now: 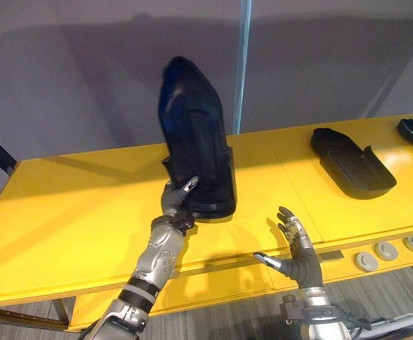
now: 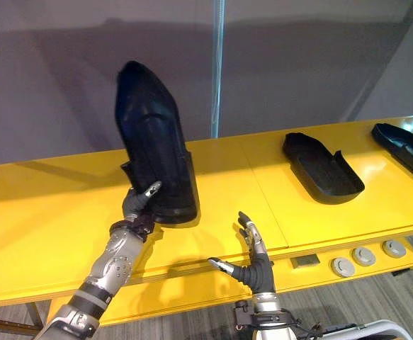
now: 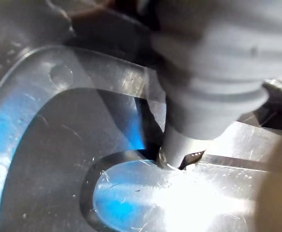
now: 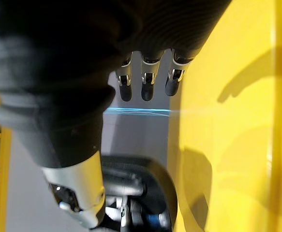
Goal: Walk over and take plastic housings, then place them on the shelf
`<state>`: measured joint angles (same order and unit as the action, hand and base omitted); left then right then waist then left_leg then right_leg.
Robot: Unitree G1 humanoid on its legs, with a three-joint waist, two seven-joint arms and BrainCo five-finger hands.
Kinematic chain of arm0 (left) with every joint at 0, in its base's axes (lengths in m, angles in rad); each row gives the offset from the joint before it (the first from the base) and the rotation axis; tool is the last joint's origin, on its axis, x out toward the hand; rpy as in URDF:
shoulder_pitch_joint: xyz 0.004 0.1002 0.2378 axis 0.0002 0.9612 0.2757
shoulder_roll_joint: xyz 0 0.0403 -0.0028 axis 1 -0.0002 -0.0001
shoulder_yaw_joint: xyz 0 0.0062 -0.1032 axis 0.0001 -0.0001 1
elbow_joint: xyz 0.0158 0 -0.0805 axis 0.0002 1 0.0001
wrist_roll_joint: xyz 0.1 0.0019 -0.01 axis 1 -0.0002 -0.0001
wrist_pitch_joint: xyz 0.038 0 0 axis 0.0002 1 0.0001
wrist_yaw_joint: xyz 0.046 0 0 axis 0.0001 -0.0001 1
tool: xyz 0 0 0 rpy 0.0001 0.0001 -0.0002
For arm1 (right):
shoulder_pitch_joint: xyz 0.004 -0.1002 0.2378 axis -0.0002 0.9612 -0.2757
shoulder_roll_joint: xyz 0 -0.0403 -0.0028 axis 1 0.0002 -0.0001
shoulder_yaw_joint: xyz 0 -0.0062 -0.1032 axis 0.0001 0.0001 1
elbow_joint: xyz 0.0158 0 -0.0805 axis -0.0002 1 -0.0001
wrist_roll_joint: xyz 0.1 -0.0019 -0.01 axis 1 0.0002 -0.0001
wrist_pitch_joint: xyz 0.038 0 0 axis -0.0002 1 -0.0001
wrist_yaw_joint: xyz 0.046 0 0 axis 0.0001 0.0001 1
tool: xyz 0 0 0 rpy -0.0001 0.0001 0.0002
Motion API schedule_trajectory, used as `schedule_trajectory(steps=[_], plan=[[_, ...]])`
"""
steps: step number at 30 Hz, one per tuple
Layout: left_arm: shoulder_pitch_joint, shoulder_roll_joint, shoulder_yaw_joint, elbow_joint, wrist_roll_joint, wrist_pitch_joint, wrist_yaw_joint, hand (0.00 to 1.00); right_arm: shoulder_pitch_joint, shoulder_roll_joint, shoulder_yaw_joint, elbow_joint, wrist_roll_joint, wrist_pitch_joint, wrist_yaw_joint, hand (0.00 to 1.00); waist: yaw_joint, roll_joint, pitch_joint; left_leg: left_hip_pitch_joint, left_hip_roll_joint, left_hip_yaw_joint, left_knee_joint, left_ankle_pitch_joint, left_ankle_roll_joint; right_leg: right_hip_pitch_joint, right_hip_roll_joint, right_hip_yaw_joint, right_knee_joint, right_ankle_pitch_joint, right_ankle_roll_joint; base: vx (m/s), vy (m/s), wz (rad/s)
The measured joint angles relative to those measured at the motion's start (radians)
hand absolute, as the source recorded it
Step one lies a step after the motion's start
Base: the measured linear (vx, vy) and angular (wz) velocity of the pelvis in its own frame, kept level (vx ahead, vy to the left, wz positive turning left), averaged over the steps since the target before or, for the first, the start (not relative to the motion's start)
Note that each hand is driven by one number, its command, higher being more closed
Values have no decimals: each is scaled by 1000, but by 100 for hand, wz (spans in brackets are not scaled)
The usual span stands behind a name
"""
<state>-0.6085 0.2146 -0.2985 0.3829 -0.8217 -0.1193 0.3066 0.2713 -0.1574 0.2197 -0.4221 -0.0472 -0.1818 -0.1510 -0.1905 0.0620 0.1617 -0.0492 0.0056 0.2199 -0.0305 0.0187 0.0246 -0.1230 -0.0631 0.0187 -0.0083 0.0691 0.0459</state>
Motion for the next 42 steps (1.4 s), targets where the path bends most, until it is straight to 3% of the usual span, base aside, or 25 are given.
schedule_trajectory(steps=[7, 13, 14, 26, 42], plan=[[-18, -6, -43, 52, 32, 53, 53, 100, 0, -68, 35, 0, -42, 15, -27, 0, -11, 10, 16, -2, -4, -5, -1, 1, -1, 1, -5, -1, -5, 2, -2, 1, 8, 2], [-25, -40, -42, 50, 73, 56, 98, 100, -5, -77, 93, 2, -83, 21, -48, 0, -10, 11, 18, -9, -10, -8, -5, 6, 0, 2, -11, -5, -18, 8, -3, -2, 15, 2], [-25, -43, -42, 50, 80, 56, 103, 0, -5, -77, 98, 2, -85, 22, -51, 0, -10, 11, 18, -8, -10, -8, -5, 6, 0, 2, -11, -5, -18, 8, -3, 0, 0, 0], [-30, -105, -37, 49, 167, 71, 188, 0, -4, -82, 142, 4, -86, 22, -77, 0, -11, 10, 18, 3, -10, -9, -26, 18, 0, 6, -10, -6, -20, 9, -3, 0, 0, 0], [-105, -214, 77, 113, 227, 56, 355, 0, -5, -77, 177, 49, -85, 21, -114, 0, -16, 7, 20, 6, -13, -2, -51, 28, 2, 7, -9, 0, -48, 26, -1, 0, 0, 0]])
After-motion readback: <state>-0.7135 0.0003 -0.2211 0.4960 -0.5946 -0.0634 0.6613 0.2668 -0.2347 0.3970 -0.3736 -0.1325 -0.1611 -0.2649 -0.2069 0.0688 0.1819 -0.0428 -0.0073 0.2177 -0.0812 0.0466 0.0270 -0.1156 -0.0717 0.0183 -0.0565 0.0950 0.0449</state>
